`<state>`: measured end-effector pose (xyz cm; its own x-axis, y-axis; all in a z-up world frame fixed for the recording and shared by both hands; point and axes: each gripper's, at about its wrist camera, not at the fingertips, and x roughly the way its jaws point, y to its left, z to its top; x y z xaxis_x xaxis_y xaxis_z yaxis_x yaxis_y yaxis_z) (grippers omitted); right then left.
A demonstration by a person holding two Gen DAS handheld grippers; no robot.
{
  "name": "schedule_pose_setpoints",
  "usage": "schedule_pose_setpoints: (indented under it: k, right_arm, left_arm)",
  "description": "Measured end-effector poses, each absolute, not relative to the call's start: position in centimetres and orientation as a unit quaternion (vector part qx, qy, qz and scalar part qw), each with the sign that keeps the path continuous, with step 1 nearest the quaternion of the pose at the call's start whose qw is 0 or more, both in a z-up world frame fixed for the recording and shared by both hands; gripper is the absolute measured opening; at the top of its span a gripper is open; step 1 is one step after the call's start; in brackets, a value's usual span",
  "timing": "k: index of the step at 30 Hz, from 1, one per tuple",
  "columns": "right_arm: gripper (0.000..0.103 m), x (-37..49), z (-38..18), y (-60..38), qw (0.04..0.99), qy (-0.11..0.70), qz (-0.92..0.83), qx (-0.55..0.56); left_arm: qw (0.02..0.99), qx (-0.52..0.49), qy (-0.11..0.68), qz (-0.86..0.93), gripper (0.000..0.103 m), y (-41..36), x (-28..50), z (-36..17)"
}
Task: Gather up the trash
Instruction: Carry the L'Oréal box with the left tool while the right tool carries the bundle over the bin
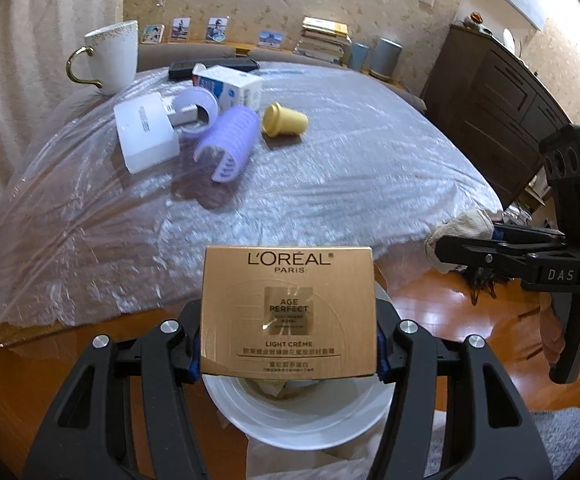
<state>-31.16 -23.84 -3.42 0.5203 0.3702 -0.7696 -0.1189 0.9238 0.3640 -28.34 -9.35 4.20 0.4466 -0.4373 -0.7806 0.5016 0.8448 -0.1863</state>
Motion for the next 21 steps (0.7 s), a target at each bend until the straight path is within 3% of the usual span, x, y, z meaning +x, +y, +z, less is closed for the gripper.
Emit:
schedule_pose_setpoints:
  k: [21]
  right_arm:
    - [0.052,-32.2,-8.5,-22.1,0.833,0.524,0.141,0.104]
  left_arm:
    - [0.814,0.076,0.501,-0.285,0.059,-10.9,-29.6,-1.3]
